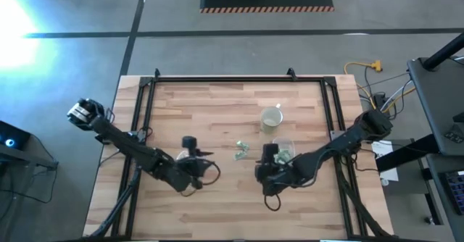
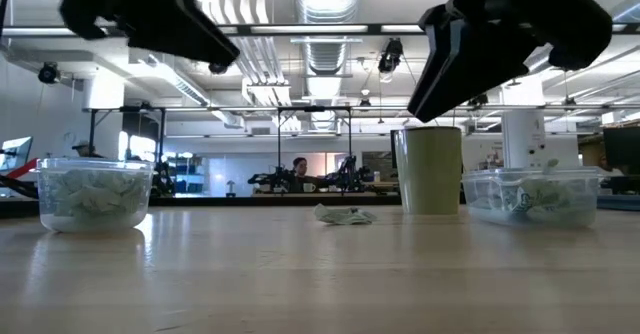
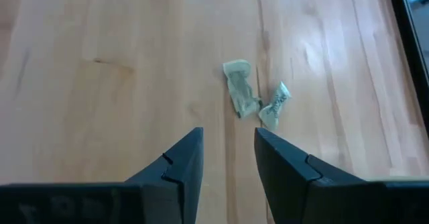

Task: Pick and place Stevia / Truvia into bins
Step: Put the stevia packet into the right transparent container

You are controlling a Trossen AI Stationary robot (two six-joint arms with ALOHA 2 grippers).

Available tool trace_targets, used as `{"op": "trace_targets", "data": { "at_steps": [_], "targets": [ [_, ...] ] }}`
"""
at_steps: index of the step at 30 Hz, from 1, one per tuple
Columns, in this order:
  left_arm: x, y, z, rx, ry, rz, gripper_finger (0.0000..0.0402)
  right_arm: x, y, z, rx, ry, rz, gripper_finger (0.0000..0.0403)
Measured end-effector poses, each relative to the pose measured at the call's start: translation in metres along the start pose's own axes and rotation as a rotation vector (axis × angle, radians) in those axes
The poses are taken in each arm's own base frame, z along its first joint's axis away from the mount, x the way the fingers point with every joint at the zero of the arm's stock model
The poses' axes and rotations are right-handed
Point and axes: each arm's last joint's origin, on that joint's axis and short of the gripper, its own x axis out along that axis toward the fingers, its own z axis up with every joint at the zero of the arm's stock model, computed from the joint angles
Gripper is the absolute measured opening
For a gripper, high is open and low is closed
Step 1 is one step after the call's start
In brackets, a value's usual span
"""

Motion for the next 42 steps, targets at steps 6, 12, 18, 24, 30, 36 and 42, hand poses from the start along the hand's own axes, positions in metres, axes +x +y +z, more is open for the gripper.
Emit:
{"op": "trace_targets", "data": {
  "at_steps": [6, 12, 18, 24, 30, 36, 42],
  "targets": [
    [0.037, -0.005, -0.01, 0.077, 0.049, 0.013, 0.0141, -0.003, 0.004, -0.002, -0.019, 0.0, 0.009, 0.0116],
    [0.056, 0.001, -0.019, 0.09, 0.118, 0.056, 0.0141, 0.004, 0.006, 0.003, -0.028, -0.077, 0.017, 0.0109],
    [0.048, 0.005, -0.02, 0.111, 0.139, 0.049, 0.0141, 0.034, 0.006, 0.006, -0.119, -0.284, 0.12, 0.0109],
    [0.029, 0.017, -0.019, 0.066, 0.161, 0.048, 0.0141, 0.064, -0.012, -0.001, -0.072, -0.276, 0.092, 0.0104],
    [0.009, 0.029, -0.02, -0.011, 0.189, 0.047, 0.0141, 0.095, -0.034, -0.004, 0.043, -0.242, 0.139, 0.0112],
    [-0.002, 0.03, -0.023, -0.027, 0.176, 0.029, 0.0141, 0.11, -0.053, -0.004, 0.141, -0.232, 0.25, 0.0136],
    [-0.003, 0.029, -0.023, -0.027, 0.17, 0.024, 0.0141, 0.115, -0.057, -0.007, 0.161, -0.216, 0.244, 0.0168]
  ]
}}
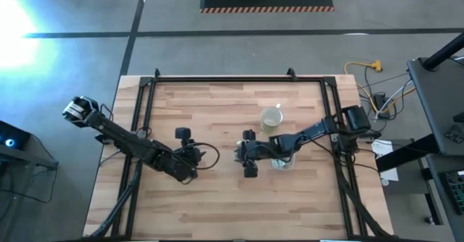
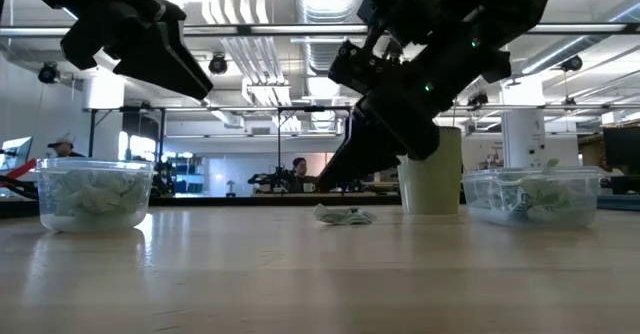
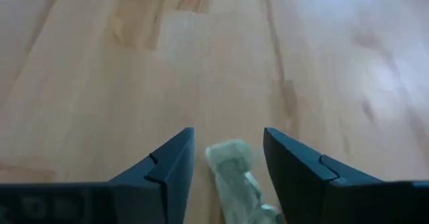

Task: Pick and place Stevia / Truvia into bins
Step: Put the stevia packet into the right transparent container

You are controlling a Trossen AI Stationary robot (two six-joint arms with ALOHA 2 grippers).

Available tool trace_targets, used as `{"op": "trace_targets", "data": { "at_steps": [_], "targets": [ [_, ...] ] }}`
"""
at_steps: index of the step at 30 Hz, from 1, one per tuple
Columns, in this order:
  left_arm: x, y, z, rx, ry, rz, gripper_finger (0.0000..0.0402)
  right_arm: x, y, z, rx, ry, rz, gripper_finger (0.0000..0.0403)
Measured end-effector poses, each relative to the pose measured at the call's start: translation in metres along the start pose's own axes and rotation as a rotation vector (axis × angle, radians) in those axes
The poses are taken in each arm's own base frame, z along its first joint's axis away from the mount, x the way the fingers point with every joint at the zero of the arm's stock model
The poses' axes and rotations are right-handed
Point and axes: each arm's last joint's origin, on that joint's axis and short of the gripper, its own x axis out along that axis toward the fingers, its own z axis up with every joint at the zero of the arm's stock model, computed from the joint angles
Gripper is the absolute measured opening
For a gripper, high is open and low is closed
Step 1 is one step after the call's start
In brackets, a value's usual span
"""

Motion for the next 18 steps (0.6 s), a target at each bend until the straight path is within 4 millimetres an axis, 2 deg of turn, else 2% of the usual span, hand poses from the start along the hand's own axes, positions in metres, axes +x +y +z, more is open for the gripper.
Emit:
{"op": "trace_targets", "data": {
  "at_steps": [7, 11, 14, 18],
  "targets": [
    [0.001, -0.001, 0.0, 0.001, 0.0, -0.001, 0.0141, 0.016, -0.001, -0.016, -0.008, 0.06, -0.007, 0.0194],
    [0.001, -0.001, 0.0, 0.002, 0.001, 0.0, 0.0141, 0.02, -0.003, -0.014, -0.004, 0.065, -0.014, 0.0198],
    [0.001, -0.001, 0.0, 0.003, 0.001, 0.0, 0.0141, 0.021, -0.003, -0.014, -0.003, 0.067, -0.015, 0.0193],
    [0.001, -0.001, -0.001, 0.004, 0.003, -0.001, 0.0141, 0.021, -0.004, -0.014, -0.009, 0.068, -0.016, 0.0166]
  ]
}}
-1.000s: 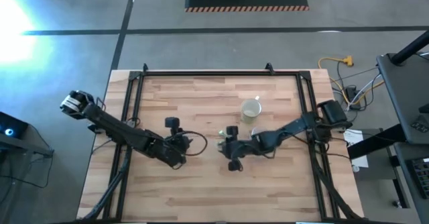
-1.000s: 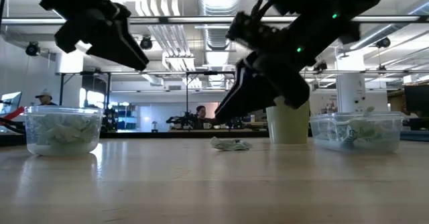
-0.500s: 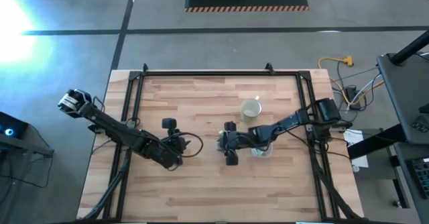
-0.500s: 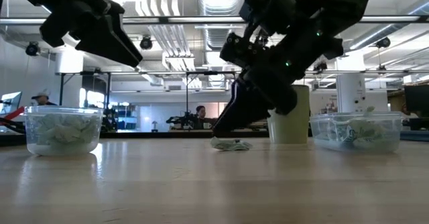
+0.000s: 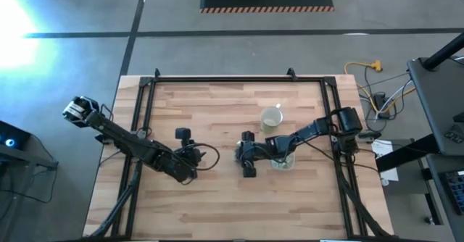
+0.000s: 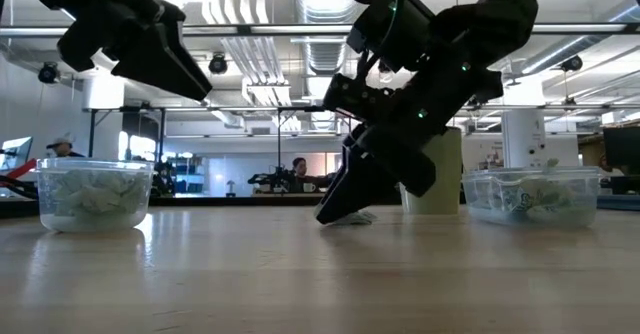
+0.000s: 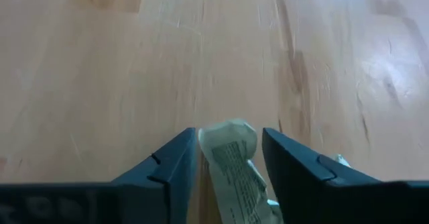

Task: Pick and place Stevia / Truvia into bins
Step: Put the stevia packet into the right transparent container

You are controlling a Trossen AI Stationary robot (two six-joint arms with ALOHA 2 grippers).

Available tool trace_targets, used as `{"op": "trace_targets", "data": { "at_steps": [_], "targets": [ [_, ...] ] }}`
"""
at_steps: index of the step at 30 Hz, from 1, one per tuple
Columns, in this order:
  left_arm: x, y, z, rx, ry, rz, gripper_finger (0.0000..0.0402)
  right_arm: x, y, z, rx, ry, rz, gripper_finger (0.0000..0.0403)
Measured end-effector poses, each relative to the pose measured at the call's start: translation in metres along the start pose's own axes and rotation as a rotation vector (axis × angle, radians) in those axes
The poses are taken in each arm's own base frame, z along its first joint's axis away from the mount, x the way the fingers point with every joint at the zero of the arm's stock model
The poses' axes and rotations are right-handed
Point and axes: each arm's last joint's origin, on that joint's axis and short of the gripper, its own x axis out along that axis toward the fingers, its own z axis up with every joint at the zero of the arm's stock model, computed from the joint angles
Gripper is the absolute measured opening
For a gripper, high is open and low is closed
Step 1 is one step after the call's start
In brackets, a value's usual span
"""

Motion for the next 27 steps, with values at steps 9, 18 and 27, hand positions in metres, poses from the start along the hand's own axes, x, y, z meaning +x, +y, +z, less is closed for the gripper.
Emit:
{"op": "trace_targets", "data": {
  "at_steps": [9, 18, 27],
  "targets": [
    [0.0, 0.0, -0.001, 0.002, 0.001, 0.001, 0.0141, -0.001, 0.0, -0.004, -0.039, 0.055, 0.002, 0.0061],
    [0.0, 0.0, -0.001, 0.002, 0.002, 0.001, 0.0141, -0.016, 0.013, 0.013, -0.135, 0.003, 0.019, 0.0009],
    [0.0, 0.0, -0.001, 0.003, 0.003, 0.002, 0.0141, -0.056, 0.029, 0.033, -0.161, -0.039, 0.026, 0.0009]
  ]
}}
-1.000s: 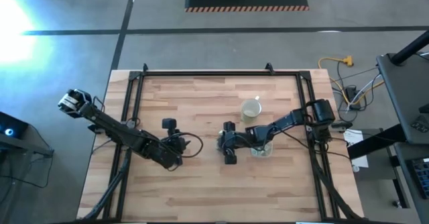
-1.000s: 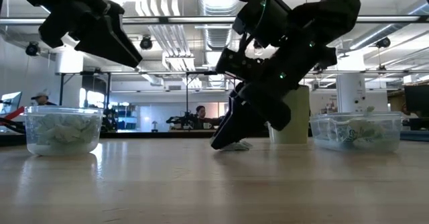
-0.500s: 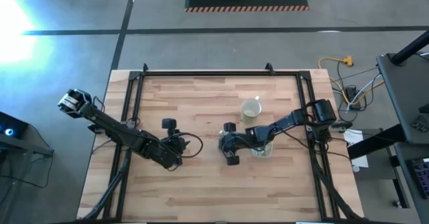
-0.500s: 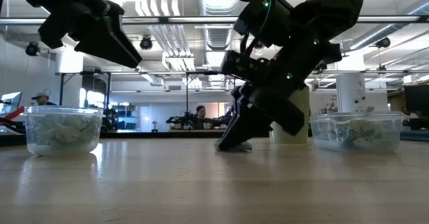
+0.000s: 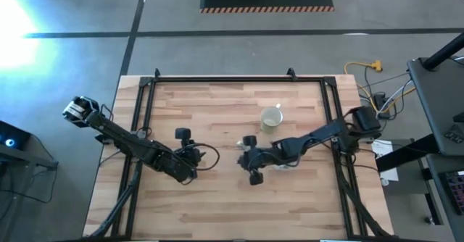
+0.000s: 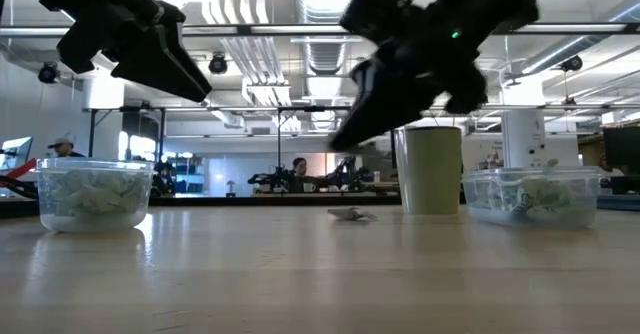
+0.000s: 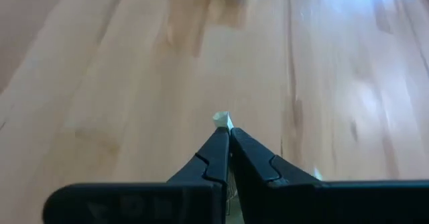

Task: Pick and place Stevia / Truvia into bins
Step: Put the stevia packet into the right transparent container

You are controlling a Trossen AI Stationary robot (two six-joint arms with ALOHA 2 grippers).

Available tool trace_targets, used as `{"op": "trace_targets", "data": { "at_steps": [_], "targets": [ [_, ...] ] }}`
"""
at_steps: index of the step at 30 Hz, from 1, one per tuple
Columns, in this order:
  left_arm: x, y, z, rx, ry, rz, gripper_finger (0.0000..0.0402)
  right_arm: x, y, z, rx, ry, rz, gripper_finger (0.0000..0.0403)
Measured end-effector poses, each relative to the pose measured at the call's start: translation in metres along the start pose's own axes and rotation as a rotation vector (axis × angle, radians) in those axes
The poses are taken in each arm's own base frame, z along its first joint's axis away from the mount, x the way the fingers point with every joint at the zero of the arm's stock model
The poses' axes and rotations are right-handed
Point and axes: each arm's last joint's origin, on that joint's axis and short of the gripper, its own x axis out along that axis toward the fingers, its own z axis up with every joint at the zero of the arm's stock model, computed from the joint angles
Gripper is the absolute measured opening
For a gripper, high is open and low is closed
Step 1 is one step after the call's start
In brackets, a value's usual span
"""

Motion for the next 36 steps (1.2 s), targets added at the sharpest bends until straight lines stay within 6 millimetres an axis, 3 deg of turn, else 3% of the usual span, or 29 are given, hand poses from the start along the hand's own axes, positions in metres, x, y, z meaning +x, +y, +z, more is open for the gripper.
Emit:
{"op": "trace_targets", "data": {
  "at_steps": [8, 15, 23, 36],
  "targets": [
    [0.0, 0.0, 0.0, 0.0, 0.0, -0.001, 0.0141, -0.055, 0.012, -0.007, 0.161, 0.197, -0.032, 0.0009],
    [0.0, 0.0, 0.0, -0.001, -0.001, -0.001, 0.0141, -0.086, 0.023, -0.02, 0.199, 0.277, -0.277, 0.0009],
    [0.0, 0.0, 0.0, -0.001, 0.0, -0.001, 0.0141, -0.094, 0.021, -0.042, 0.307, 0.425, -0.373, 0.0009],
    [0.0, 0.0, 0.0, -0.003, -0.001, -0.001, 0.0141, -0.092, 0.021, -0.062, 0.387, 0.475, -0.42, 0.0013]
  ]
}}
